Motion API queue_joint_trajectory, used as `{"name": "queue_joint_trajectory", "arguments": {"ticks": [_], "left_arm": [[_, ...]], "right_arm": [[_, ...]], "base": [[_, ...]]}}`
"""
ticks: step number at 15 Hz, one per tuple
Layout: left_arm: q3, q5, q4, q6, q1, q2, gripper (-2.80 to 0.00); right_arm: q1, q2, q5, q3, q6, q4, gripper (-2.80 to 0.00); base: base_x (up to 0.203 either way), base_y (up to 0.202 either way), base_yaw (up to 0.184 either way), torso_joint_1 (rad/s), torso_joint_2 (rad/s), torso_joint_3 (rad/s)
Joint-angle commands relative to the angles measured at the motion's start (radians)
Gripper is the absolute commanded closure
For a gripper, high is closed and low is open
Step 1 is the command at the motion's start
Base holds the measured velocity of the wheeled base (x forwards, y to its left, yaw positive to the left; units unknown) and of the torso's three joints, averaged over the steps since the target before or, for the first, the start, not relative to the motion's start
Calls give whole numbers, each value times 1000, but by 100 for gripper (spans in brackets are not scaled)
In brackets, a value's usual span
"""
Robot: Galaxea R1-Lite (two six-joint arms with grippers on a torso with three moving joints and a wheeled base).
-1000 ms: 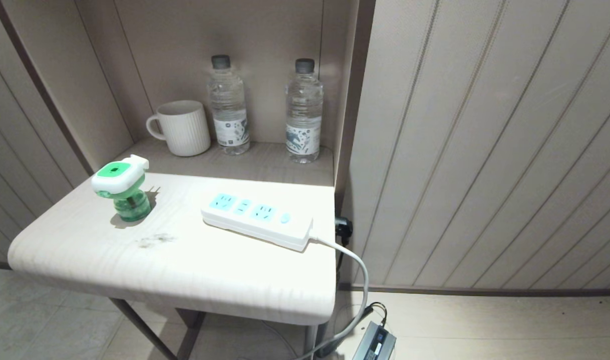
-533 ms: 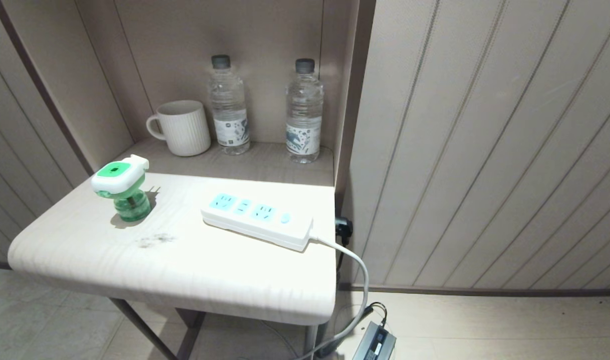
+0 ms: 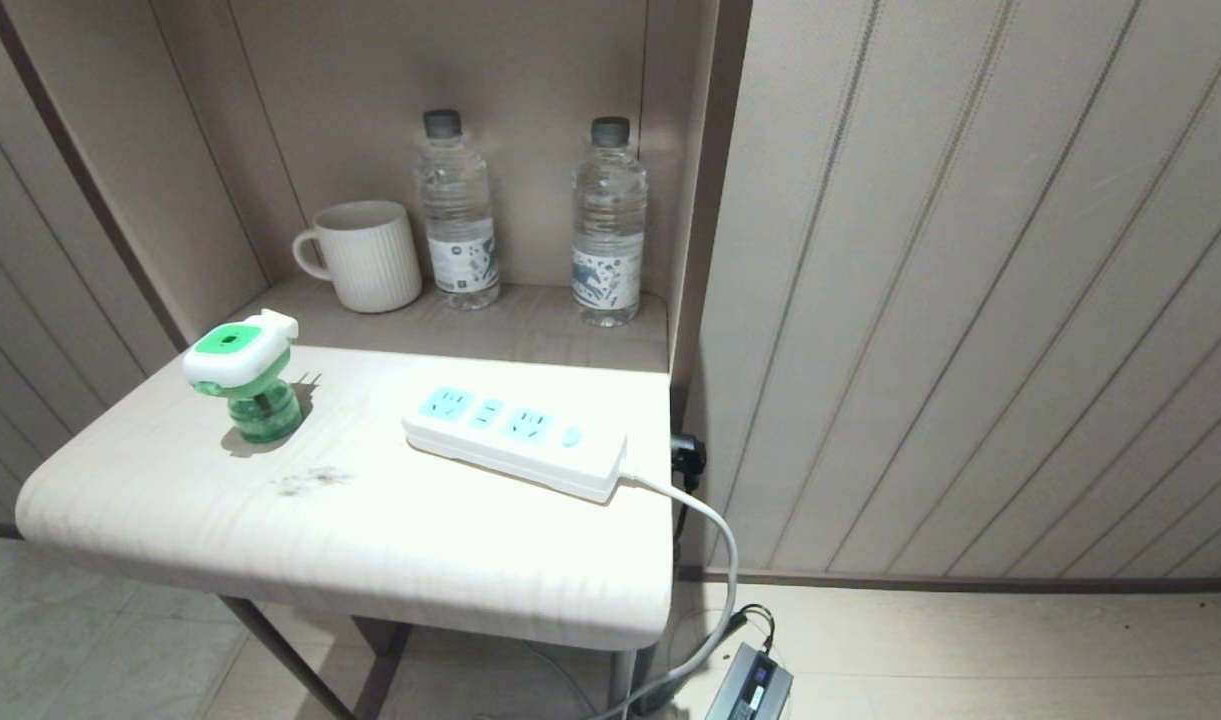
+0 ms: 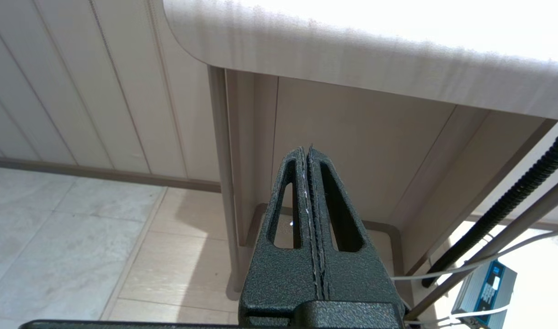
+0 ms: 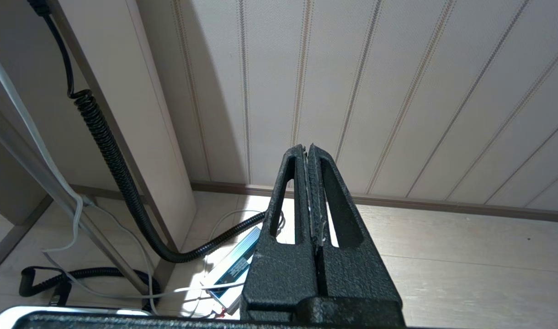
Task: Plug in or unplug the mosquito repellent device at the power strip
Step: Pick up the mosquito repellent liquid
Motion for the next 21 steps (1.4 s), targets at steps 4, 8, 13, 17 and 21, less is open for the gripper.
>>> {"name": "queue_joint_trajectory", "arguments": {"ticks": [4,8,13,17,21], "left_arm": [[0,0,1,-2,1,0,0],[-1,0,2,-2,1,0,0],[-1,-1,2,-2,1,0,0],[-1,-1,1,0,1,0,0],[0,-1,-5,10,1,-1,0]], "right_arm": [[0,1,0,0,-2,0,0],[0,1,0,0,0,0,0],[0,1,0,0,0,0,0],[0,1,-1,0,0,0,0],[0,1,0,0,-1,0,0]], "base": [[0,0,0,0,0,0],[0,0,0,0,0,0],[0,0,0,0,0,0],[0,0,0,0,0,0],[0,0,0,0,0,0]]}}
